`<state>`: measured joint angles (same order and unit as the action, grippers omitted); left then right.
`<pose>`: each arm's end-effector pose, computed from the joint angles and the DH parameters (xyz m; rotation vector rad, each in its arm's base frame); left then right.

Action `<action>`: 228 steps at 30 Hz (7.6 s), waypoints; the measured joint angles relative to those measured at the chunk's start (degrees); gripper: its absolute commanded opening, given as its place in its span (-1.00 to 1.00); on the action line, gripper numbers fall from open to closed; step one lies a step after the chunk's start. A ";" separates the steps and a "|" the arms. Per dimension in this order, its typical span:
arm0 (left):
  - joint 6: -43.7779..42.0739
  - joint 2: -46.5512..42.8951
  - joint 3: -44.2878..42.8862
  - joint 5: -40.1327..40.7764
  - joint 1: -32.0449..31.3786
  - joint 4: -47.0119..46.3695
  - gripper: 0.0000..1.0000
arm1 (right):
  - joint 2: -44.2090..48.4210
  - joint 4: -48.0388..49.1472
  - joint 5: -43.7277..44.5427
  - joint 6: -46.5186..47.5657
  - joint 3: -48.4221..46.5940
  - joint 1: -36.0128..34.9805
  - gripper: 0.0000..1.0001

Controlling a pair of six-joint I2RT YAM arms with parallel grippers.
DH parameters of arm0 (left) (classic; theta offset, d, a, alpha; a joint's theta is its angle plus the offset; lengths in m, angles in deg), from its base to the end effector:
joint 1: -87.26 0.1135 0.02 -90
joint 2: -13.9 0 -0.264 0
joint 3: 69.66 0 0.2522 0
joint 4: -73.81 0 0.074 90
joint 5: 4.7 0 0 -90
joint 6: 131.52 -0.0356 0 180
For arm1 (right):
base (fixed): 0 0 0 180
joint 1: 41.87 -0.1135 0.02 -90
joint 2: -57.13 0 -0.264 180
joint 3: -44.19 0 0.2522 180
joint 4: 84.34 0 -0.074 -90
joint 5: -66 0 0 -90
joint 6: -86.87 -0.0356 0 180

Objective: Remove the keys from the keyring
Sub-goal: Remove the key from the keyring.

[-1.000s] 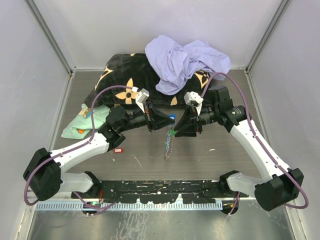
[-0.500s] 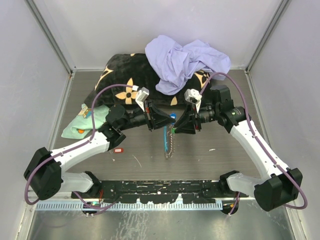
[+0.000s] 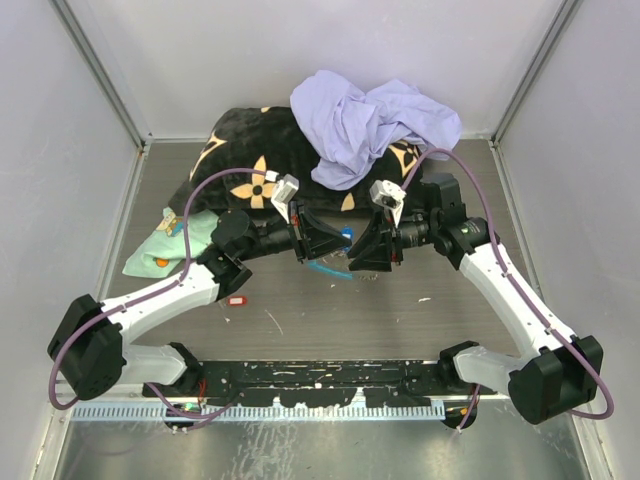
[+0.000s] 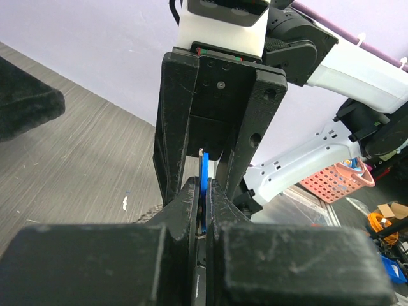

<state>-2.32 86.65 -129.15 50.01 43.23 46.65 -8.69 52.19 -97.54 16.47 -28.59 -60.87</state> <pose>0.1922 -0.2144 0.3325 0.6547 1.4345 -1.5869 0.2062 0.1071 0.3349 -1.2629 1.5086 1.3710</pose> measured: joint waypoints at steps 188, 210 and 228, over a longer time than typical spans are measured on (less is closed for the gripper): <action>-11.54 -18.03 5.77 21.03 1.99 5.68 -1.00 | -4.72 83.89 8.81 -59.95 14.69 -4.17 -0.99; -3.58 -15.98 12.79 24.09 2.19 -4.22 -1.00 | -5.97 85.42 12.22 -63.71 16.20 -3.41 -0.98; 2.25 -10.99 13.22 31.21 2.47 -7.34 -1.00 | -8.96 84.96 22.12 -64.83 17.90 -3.28 -0.99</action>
<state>-0.07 75.66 -115.93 81.22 45.70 39.30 -17.65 137.15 -75.42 -48.36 -10.69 -64.15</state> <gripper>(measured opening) 0.021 0.083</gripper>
